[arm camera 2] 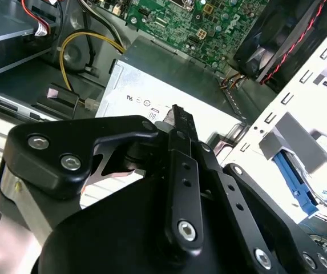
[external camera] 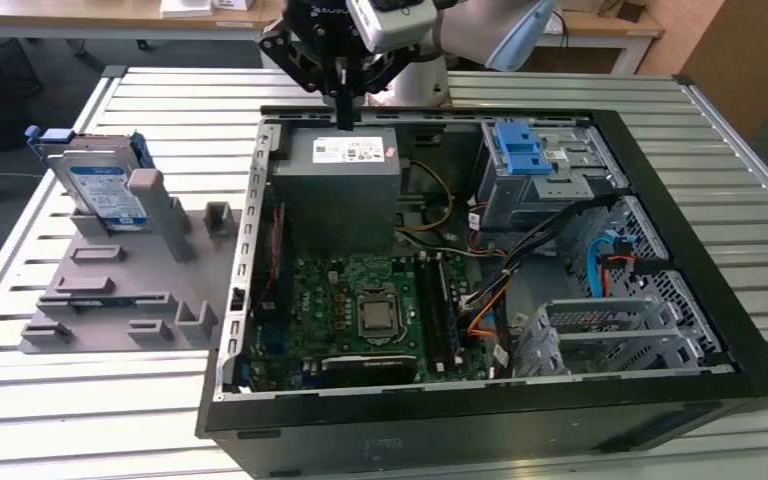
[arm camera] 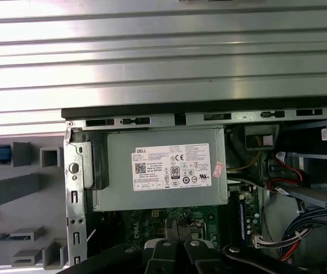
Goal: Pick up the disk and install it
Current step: 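Reach for the disk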
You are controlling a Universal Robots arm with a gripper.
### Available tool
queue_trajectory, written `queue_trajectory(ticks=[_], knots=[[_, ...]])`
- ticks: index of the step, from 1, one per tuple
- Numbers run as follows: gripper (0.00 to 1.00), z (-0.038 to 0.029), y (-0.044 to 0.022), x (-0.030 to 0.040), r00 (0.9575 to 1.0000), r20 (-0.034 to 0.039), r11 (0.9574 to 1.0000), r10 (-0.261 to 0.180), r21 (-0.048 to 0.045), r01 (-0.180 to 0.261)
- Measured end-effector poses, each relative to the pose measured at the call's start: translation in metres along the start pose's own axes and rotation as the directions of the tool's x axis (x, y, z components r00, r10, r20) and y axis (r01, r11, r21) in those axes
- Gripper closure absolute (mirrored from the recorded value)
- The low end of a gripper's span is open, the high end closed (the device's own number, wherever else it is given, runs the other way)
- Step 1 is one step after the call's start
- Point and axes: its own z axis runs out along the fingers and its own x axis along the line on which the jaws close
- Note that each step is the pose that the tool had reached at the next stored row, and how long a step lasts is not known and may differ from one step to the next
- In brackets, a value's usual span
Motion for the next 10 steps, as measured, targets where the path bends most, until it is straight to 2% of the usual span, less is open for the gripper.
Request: queue_trajectory(ticks=[10], knots=[[0.89, -0.0002, -0.0005, 0.0066, 1.0, -0.0001, 1.0, 0.0, 0.0001, 0.0]])
